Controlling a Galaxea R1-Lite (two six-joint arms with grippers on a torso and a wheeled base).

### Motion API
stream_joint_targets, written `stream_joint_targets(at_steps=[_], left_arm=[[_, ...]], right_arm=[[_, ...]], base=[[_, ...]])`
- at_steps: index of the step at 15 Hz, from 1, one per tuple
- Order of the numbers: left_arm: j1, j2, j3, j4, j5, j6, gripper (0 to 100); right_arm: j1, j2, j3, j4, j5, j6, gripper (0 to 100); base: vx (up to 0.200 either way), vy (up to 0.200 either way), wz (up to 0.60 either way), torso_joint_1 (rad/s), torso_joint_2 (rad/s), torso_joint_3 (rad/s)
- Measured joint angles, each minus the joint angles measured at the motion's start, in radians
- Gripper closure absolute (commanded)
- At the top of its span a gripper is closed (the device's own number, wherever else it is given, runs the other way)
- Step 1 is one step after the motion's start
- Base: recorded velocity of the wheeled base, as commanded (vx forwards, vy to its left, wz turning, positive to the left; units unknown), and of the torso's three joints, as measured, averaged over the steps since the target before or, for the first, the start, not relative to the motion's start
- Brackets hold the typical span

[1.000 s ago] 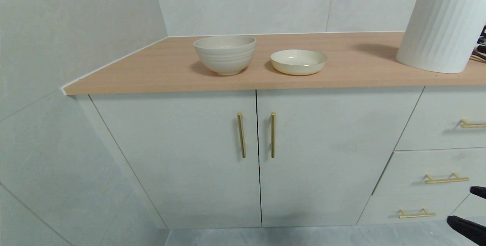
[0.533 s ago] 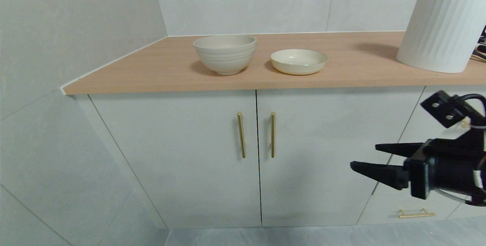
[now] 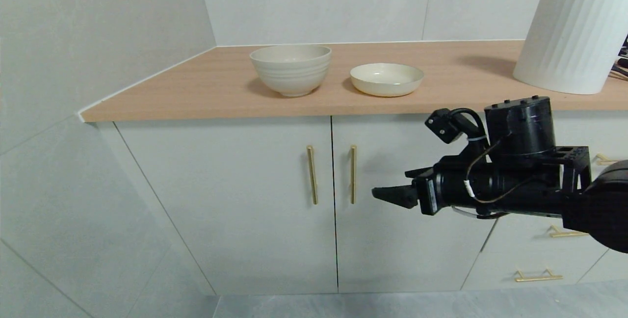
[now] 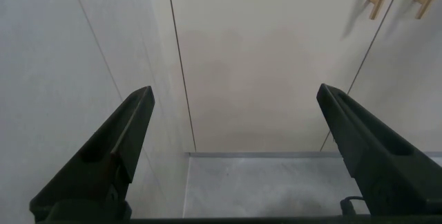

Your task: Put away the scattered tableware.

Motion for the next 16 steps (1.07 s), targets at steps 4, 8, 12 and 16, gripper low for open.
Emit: stream_joint_targets(at_steps=[4,8,12,16], left_arm=[[0.000,0.000,0.000,0.000,0.000,0.000,0],[0.000,0.000,0.000,0.000,0.000,0.001,0],[0.000,0.000,0.000,0.000,0.000,0.000,0],[0.000,0.000,0.000,0.000,0.000,-0.001,0]], right_arm=[[0.046,0.134,-0.004,-0.290,-0.006,0.124,0],[0.066,0.208,-0.013,-0.344,-0.001,0.200,0],[0.068,0.291,-0.023,-0.506,-0.002,0.262,0],[0.072,0.334,-0.032,-0.517,-0.003,0.274,0]], base=[[0.000,0.000,0.00,0.000,0.00,0.000],[0.000,0.000,0.00,0.000,0.00,0.000],[0.000,0.000,0.00,0.000,0.00,0.000],[0.000,0.000,0.00,0.000,0.00,0.000]])
